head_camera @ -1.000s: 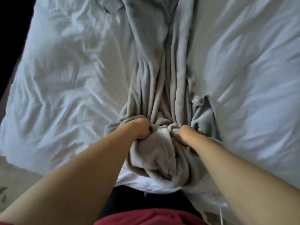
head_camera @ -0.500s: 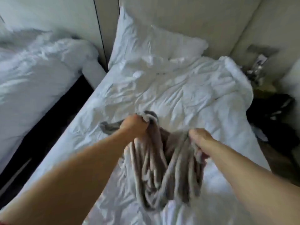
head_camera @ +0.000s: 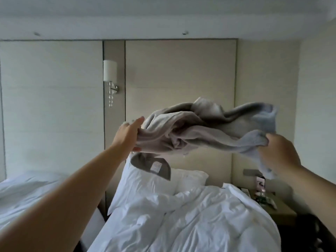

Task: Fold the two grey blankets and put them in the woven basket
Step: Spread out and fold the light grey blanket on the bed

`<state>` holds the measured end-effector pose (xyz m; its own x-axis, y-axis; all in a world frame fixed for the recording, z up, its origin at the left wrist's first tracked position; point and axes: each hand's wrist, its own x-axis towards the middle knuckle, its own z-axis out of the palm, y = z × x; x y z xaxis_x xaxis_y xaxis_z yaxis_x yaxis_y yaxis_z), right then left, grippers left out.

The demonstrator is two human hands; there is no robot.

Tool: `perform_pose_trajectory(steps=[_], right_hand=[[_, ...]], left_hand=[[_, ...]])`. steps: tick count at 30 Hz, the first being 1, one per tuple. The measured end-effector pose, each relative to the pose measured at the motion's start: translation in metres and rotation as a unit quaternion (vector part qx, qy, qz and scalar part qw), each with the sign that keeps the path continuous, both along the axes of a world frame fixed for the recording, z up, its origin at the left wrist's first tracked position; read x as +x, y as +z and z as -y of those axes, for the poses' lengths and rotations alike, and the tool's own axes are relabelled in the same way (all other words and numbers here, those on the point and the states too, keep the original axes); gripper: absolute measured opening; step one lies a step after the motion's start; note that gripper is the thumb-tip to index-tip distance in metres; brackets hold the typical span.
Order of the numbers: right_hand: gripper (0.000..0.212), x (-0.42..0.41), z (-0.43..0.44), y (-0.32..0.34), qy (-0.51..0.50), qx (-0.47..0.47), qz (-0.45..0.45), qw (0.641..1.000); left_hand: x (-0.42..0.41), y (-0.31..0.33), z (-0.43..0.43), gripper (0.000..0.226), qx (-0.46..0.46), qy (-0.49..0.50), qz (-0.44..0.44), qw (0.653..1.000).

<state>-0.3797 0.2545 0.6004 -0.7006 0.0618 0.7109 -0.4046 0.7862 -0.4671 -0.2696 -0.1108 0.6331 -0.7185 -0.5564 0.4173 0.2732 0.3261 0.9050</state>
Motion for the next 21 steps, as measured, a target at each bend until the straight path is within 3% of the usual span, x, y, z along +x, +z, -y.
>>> perform_pose_trajectory(steps=[2,5,7,9,12,15,21], right_hand=[[0.022,0.006,-0.005,-0.029,-0.006,0.014,0.021,1.0],[0.016,0.017,-0.006,-0.076,-0.008,0.045,0.058,0.997],[0.013,0.025,-0.005,-0.113,-0.003,0.082,0.1,0.992],[0.029,0.033,-0.001,-0.158,0.004,0.119,0.154,0.981],[0.026,0.051,0.01,-0.233,0.021,0.121,0.297,0.947],[0.021,0.075,0.014,-0.308,0.043,0.173,0.38,0.908],[0.029,0.141,0.018,-0.436,0.082,0.241,0.513,0.82]], left_hand=[[0.005,-0.023,0.002,0.05,0.004,0.023,0.04,0.999],[0.011,-0.068,0.007,0.017,0.032,0.043,0.105,0.993],[0.013,-0.106,0.01,0.021,0.06,0.045,0.145,0.987],[0.02,-0.149,0.01,0.026,0.062,0.042,0.184,0.98],[0.039,-0.223,0.007,0.024,0.071,0.039,0.259,0.963],[0.066,-0.298,-0.004,0.015,0.122,0.015,0.343,0.931],[0.142,-0.416,-0.018,0.014,0.235,0.002,0.382,0.894]])
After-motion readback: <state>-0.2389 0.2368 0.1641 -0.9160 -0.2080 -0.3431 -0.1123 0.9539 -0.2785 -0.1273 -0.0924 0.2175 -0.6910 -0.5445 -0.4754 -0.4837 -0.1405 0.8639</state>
